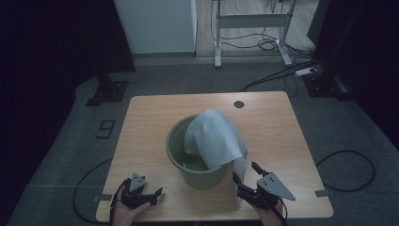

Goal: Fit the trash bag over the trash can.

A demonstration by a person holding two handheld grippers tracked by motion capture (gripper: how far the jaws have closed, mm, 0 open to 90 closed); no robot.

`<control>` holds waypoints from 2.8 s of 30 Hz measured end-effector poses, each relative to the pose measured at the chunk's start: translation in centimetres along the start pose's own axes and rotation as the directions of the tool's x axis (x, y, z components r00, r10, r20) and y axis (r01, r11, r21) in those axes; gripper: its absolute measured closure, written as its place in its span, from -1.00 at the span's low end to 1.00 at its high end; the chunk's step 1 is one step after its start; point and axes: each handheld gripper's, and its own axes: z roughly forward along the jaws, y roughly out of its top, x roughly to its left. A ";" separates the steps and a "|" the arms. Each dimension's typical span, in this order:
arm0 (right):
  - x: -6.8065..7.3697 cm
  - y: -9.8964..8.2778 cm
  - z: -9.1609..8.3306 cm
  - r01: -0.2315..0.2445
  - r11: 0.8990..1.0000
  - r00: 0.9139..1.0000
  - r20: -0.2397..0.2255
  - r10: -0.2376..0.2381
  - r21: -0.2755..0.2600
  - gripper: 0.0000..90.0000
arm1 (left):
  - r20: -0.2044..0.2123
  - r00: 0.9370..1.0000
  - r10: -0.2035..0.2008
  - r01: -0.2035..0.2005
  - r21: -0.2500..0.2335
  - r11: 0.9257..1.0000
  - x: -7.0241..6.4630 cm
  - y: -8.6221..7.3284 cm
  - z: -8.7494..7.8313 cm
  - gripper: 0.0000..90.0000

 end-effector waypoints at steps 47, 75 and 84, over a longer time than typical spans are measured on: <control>-2.0 14.0 1.5 0.034 0.963 0.999 0.007 -0.033 -0.266 0.97 | 0.077 0.988 -0.135 0.155 -0.440 0.885 -3.3 12.0 -9.3 -0.58; 3.5 11.1 2.1 0.151 0.972 0.981 -0.093 -0.169 -0.180 0.95 | 0.130 0.991 0.032 0.032 -0.462 0.886 -9.1 13.1 -10.3 -0.85; 4.1 11.3 2.4 0.158 0.974 0.980 -0.095 -0.174 -0.164 0.93 | 0.109 0.991 0.079 -0.020 -0.464 0.886 -10.8 13.8 -9.9 -0.84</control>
